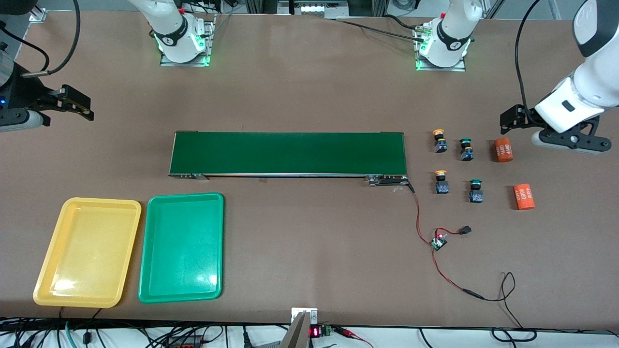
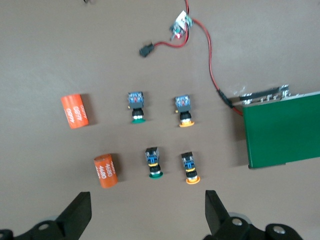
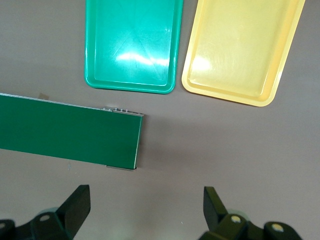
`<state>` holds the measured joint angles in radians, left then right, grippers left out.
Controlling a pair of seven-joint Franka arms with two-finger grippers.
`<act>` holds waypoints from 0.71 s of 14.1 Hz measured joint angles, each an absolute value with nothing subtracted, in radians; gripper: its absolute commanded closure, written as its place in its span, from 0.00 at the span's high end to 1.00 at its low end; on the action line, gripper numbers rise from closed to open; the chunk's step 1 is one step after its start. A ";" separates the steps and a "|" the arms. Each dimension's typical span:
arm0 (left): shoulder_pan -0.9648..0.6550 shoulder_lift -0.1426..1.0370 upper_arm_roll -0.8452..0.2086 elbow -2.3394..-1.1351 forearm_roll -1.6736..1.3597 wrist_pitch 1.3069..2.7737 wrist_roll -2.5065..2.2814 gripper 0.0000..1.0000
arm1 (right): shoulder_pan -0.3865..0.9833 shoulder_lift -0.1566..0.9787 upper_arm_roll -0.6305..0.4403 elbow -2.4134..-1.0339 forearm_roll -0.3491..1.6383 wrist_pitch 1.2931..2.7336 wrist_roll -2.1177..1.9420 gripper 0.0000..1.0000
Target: Sort buttons by color to trays
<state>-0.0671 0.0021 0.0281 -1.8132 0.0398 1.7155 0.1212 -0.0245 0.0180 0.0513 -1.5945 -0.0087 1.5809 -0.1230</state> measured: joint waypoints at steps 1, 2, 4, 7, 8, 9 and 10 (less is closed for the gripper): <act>-0.067 0.020 0.032 -1.824 0.040 1.716 0.120 1.00 | -0.024 0.018 0.051 -1.594 -0.009 1.581 -0.123 1.00; -0.066 0.044 0.042 -1.831 0.040 1.725 0.120 1.00 | -0.024 0.018 0.051 -1.595 -0.009 1.581 -0.123 1.00; -0.065 0.097 0.073 -1.833 0.040 1.773 0.120 1.00 | -0.024 0.018 0.052 -1.594 -0.009 1.581 -0.123 1.00; -0.062 0.169 0.111 -1.835 0.040 1.860 0.127 1.00 | -0.024 0.018 0.052 -1.595 -0.009 1.581 -0.123 1.00; -0.062 0.190 0.114 -1.835 0.040 1.890 0.128 1.00 | -0.024 0.018 0.052 -1.595 -0.008 1.581 -0.123 1.00; -0.062 0.209 0.114 -1.835 0.040 1.922 0.131 1.00 | -0.024 0.018 0.052 -1.595 -0.006 1.581 -0.123 1.00; -0.062 0.228 0.115 -1.835 0.040 1.953 0.141 1.00 | -0.024 0.020 0.052 -1.596 -0.004 1.581 -0.123 1.00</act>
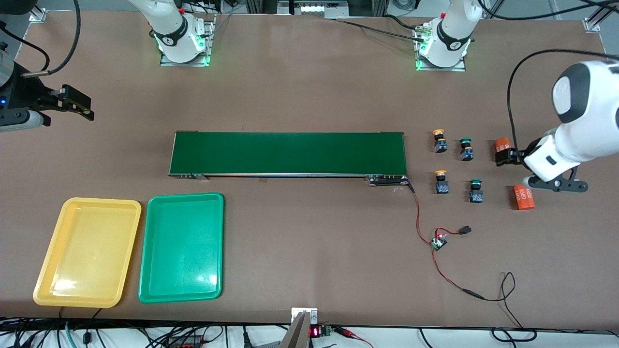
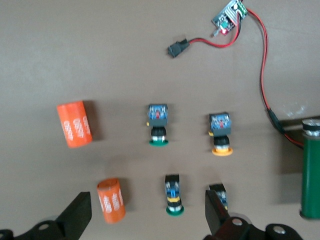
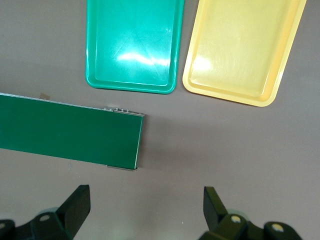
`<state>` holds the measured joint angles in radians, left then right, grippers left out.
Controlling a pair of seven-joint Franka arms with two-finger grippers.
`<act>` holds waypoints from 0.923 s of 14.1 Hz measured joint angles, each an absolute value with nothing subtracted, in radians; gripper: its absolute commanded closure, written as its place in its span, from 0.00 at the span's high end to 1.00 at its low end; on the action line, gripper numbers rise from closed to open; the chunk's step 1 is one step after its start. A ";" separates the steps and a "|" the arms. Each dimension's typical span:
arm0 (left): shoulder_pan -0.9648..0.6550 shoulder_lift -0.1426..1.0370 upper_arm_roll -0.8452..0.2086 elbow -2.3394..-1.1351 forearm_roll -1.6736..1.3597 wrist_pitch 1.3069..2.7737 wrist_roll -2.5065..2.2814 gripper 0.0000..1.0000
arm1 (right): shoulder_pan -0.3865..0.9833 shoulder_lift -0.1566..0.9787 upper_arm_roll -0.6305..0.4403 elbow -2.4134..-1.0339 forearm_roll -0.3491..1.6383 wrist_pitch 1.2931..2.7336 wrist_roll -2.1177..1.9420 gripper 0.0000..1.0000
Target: Sort buttons by color to trays
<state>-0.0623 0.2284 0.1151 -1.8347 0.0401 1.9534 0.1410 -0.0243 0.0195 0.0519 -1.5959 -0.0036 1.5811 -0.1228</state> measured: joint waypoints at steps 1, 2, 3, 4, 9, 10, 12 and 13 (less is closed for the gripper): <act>-0.063 0.246 0.121 -1.835 0.040 1.982 0.157 1.00 | -0.025 0.023 0.052 -1.598 -0.002 1.582 -0.123 1.00; -0.063 0.264 0.138 -1.835 0.040 2.001 0.185 1.00 | -0.025 0.032 0.052 -1.599 -0.002 1.582 -0.123 1.00; -0.062 0.285 0.163 -1.834 0.040 2.011 0.220 1.00 | -0.025 0.048 0.052 -1.603 -0.002 1.582 -0.123 1.00; -0.059 0.309 0.193 -1.834 0.040 2.022 0.253 1.00 | -0.025 0.072 0.051 -1.607 -0.002 1.584 -0.123 1.00; 0.009 0.477 0.255 -1.838 0.040 2.239 0.366 1.00 | -0.032 0.208 0.043 -1.607 -0.003 1.595 -0.123 1.00; 0.023 0.505 0.257 -1.841 0.040 2.290 0.389 1.00 | -0.033 0.219 0.043 -1.606 -0.003 1.596 -0.123 1.00; 0.047 0.543 0.258 -1.870 0.040 2.396 0.404 1.00 | -0.034 0.222 0.043 -1.604 -0.003 1.596 -0.123 1.00; 0.058 0.556 0.259 -1.894 0.040 2.455 0.409 0.97 | -0.034 0.221 0.043 -1.601 -0.003 1.595 -0.123 1.00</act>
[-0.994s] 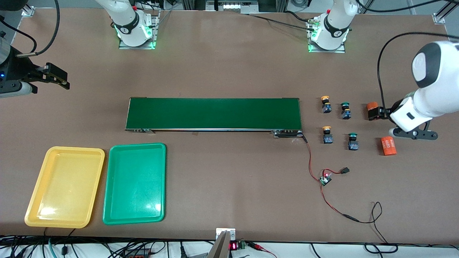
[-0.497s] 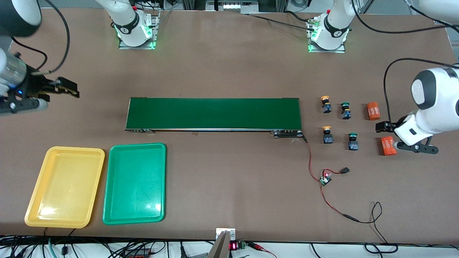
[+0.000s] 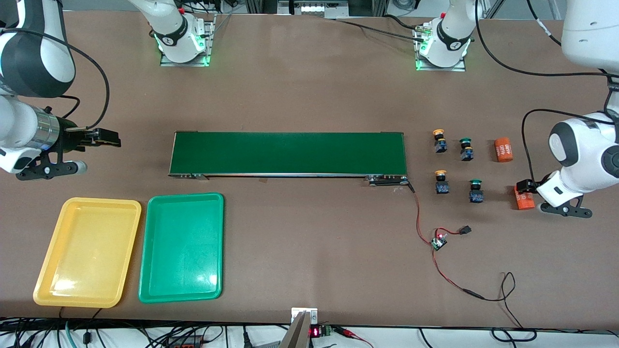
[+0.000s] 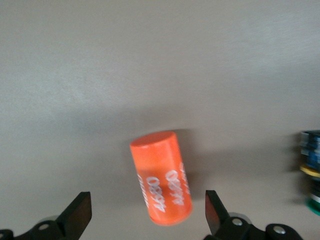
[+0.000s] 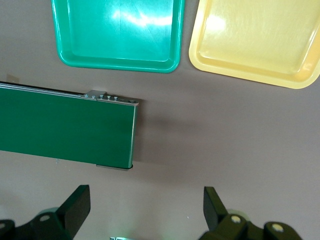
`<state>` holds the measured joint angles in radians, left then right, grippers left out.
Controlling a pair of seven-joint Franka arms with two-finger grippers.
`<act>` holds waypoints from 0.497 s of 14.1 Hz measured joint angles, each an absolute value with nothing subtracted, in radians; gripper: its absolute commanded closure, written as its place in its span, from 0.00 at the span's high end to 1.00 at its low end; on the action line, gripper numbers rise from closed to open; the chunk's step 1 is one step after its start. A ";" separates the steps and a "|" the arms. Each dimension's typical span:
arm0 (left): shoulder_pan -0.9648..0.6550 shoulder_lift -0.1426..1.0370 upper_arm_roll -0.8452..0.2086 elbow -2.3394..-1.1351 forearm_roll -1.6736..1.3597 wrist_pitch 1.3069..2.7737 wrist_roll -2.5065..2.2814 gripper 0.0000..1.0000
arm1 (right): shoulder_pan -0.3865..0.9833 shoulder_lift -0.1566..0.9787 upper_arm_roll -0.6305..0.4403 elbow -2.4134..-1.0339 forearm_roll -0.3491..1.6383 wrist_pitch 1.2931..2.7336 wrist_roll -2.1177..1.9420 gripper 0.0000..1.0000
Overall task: Sort buttons by color to trays
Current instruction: 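Grasp the orange cylinder with the left gripper and lift it over the belt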
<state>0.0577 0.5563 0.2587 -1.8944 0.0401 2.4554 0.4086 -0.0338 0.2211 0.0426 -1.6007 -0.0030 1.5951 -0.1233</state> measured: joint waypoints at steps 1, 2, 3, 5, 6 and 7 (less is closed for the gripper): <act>0.066 0.569 0.259 -1.920 0.040 2.508 0.412 0.85 | -0.034 0.221 0.043 -1.599 -0.003 1.594 -0.123 1.00; 0.072 0.581 0.259 -1.939 0.040 2.543 0.413 0.70 | -0.034 0.221 0.043 -1.598 -0.003 1.592 -0.123 1.00; 0.076 0.590 0.259 -1.951 0.040 2.562 0.414 0.55 | -0.034 0.221 0.043 -1.598 -0.003 1.592 -0.123 1.00; 0.078 0.601 0.258 -1.957 0.029 2.571 0.413 0.29 | -0.033 0.221 0.043 -1.598 -0.003 1.589 -0.124 1.00; 0.077 0.601 0.257 -1.957 0.015 2.571 0.413 0.23 | -0.032 0.221 0.044 -1.598 -0.003 1.584 -0.124 1.00; 0.077 0.600 0.256 -1.957 0.007 2.570 0.413 0.18 | -0.032 0.221 0.044 -1.598 -0.003 1.578 -0.124 1.00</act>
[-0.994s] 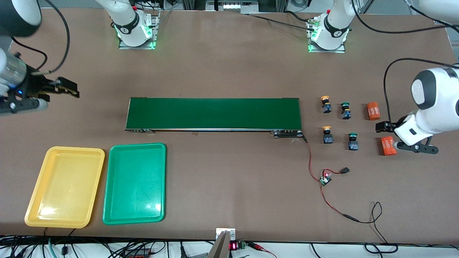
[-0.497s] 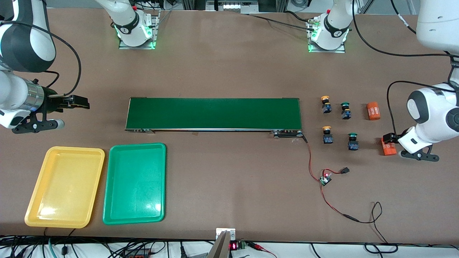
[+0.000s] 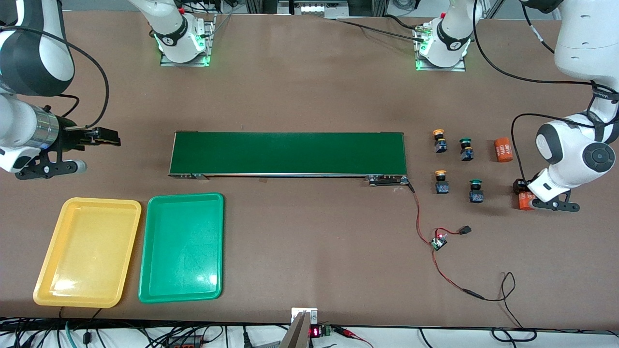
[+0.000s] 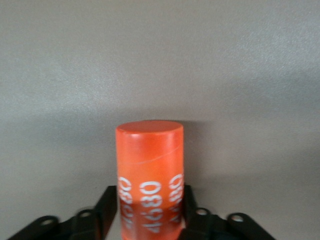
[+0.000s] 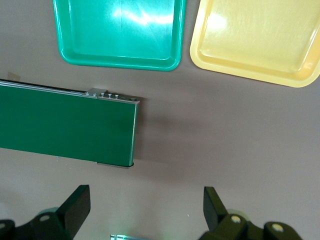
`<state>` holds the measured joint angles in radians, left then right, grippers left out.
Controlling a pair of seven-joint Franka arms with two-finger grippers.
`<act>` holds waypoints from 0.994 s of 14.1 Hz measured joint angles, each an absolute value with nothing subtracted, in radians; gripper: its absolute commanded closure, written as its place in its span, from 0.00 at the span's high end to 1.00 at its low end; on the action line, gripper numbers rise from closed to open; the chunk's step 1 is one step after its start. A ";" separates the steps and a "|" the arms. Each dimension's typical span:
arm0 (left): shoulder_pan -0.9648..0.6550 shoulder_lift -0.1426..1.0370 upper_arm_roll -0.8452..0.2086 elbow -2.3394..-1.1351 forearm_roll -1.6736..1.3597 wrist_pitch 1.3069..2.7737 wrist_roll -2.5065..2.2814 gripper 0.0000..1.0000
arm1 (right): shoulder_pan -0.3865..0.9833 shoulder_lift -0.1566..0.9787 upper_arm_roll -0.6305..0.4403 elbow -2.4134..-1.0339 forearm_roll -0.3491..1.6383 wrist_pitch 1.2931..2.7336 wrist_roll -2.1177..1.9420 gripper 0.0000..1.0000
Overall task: Sort buttons by color to trays
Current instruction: 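Grasp the orange cylinder with the left gripper and lift it over the belt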
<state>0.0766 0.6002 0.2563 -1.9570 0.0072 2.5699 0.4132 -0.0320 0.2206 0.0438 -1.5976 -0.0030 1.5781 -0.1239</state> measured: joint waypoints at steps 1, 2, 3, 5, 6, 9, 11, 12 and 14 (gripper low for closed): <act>0.076 0.597 0.254 -1.956 0.002 2.561 0.414 0.17 | -0.032 0.221 0.044 -1.598 -0.003 1.572 -0.125 1.00; 0.075 0.589 0.247 -1.950 -0.001 2.528 0.414 0.17 | -0.032 0.221 0.044 -1.598 -0.003 1.566 -0.125 1.00; 0.075 0.569 0.233 -1.940 -0.002 2.468 0.415 0.16 | -0.032 0.222 0.045 -1.598 -0.003 1.563 -0.125 1.00; 0.072 0.488 0.180 -1.914 -0.003 2.287 0.415 0.14 | -0.031 0.226 0.046 -1.598 -0.003 1.560 -0.126 1.00; 0.068 0.442 0.149 -1.905 -0.003 2.203 0.415 0.14 | -0.031 0.228 0.046 -1.598 -0.003 1.560 -0.126 1.00; 0.059 0.333 0.035 -1.900 -0.003 2.052 0.436 0.14 | -0.031 0.229 0.047 -1.598 -0.003 1.560 -0.133 1.00; 0.055 0.310 -0.055 -1.901 -0.004 2.025 0.511 0.14 | -0.031 0.229 0.047 -1.598 -0.003 1.560 -0.134 1.00; 0.052 0.309 -0.098 -1.903 -0.004 2.019 0.563 0.14 | -0.031 0.229 0.049 -1.598 -0.003 1.560 -0.134 1.00; 0.037 0.310 -0.171 -1.913 -0.005 2.008 0.647 0.14 | -0.030 0.229 0.052 -1.598 -0.003 1.560 -0.134 1.00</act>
<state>0.0366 0.3100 -0.1712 -1.9126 -0.0051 2.0083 0.6475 -0.0299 0.2291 0.0515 -1.5976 -0.0030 1.5598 -0.1337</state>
